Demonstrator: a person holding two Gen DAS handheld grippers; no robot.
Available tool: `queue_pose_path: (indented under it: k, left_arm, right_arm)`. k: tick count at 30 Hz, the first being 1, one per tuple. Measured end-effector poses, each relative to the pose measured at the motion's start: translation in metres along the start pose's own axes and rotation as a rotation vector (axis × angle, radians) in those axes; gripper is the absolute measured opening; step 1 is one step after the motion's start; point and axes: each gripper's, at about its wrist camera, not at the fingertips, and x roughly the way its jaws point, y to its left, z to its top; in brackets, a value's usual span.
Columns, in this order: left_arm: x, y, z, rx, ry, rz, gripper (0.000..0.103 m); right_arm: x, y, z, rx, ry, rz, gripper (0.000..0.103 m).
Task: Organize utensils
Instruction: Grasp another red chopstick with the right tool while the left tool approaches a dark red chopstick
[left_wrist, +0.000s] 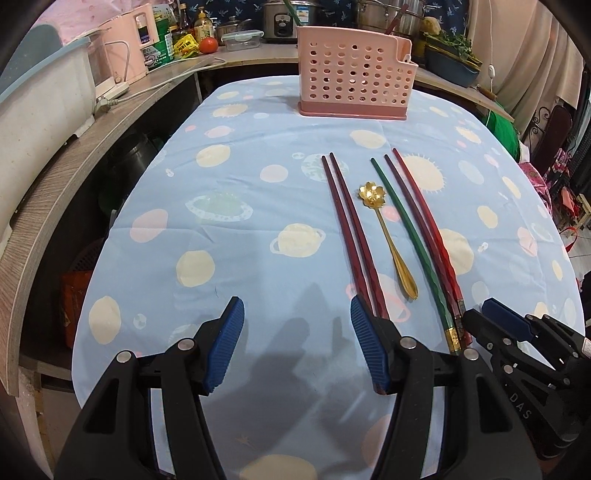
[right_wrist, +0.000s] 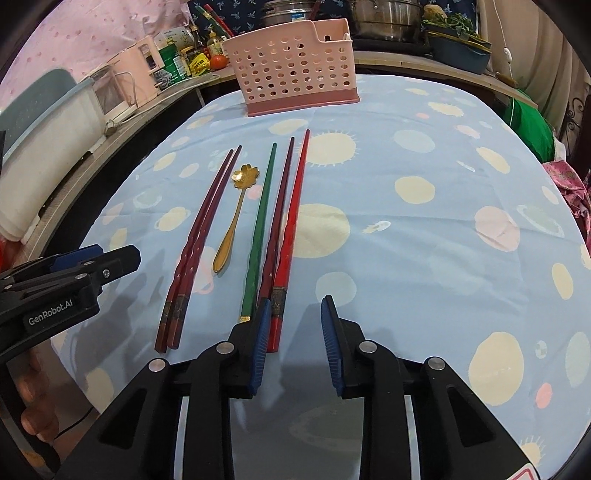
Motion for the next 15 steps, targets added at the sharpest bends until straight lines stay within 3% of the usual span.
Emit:
queue_pose_path:
  k: [4,11,15]
  left_arm:
    - [0.0004,-0.0011,-0.0016,0.002,0.005,-0.004,0.057]
    - [0.0019,-0.0045,-0.0064,0.011,0.02,-0.014,0.057]
    - [0.0019,-0.0076,-0.0095,0.018,0.031,-0.028,0.057]
  right_arm:
    - [0.0015,0.0032,-0.002,-0.013,0.003,-0.005,0.025]
    - [0.0016,-0.0007,-0.0029,-0.011,-0.002,-0.035,0.009]
    - [0.0004,-0.0051,-0.0037,0.009,-0.004,-0.027,0.007]
